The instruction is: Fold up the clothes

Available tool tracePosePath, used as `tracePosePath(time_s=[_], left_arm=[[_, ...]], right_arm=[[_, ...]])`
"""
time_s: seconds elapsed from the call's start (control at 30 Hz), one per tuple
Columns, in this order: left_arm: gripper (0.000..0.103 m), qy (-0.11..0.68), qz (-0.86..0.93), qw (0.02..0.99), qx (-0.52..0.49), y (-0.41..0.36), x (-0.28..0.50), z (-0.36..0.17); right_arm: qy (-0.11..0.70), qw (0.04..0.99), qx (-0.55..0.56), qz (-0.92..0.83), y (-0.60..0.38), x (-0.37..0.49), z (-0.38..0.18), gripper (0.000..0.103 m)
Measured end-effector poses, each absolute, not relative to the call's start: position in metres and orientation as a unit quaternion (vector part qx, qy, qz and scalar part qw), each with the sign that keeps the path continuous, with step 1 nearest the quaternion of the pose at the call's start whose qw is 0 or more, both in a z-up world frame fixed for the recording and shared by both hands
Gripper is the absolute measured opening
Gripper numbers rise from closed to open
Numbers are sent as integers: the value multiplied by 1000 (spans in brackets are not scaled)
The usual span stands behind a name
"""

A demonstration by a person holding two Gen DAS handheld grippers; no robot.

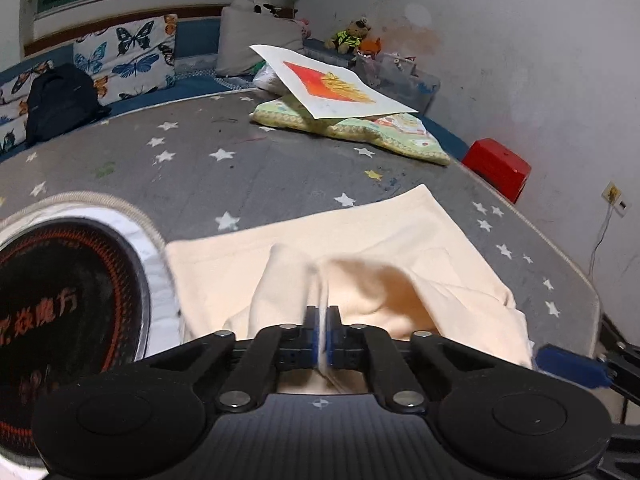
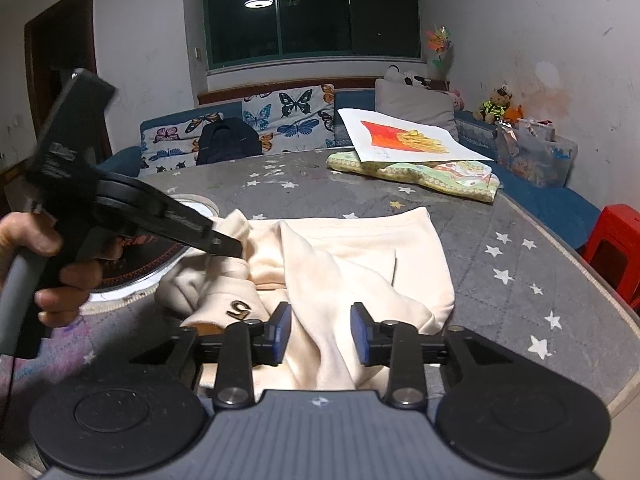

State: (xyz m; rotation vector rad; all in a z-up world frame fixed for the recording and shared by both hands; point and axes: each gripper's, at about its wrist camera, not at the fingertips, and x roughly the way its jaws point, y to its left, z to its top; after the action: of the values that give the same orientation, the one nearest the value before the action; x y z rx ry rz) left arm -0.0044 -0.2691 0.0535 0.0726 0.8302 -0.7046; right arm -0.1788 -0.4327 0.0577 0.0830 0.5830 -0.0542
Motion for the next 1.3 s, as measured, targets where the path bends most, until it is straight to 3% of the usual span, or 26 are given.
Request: tracePosePath(time_s=[0.3, 0.6, 0.7, 0.73, 0.87, 1.3], left_arm=[[2, 367, -346, 863, -4, -210, -48, 77], [2, 385, -313, 868, -34, -142, -85, 67], [2, 389, -294, 872, -33, -121, -93, 64], [2, 391, -288, 873, -34, -114, -95, 62], [2, 406, -267, 873, -39, -88, -101, 53], [7, 385, -299, 872, 40, -111, -108, 50]], right_arm=[[287, 958, 7, -14, -422, -164, 58, 39], [296, 953, -57, 21, -388, -116, 51, 50], [306, 949, -59, 44, -376, -114, 44, 42], [310, 947, -59, 54, -372, -114, 42, 31], [306, 946, -46, 93, -361, -130, 39, 13], [281, 958, 48, 17, -411, -186, 53, 9]])
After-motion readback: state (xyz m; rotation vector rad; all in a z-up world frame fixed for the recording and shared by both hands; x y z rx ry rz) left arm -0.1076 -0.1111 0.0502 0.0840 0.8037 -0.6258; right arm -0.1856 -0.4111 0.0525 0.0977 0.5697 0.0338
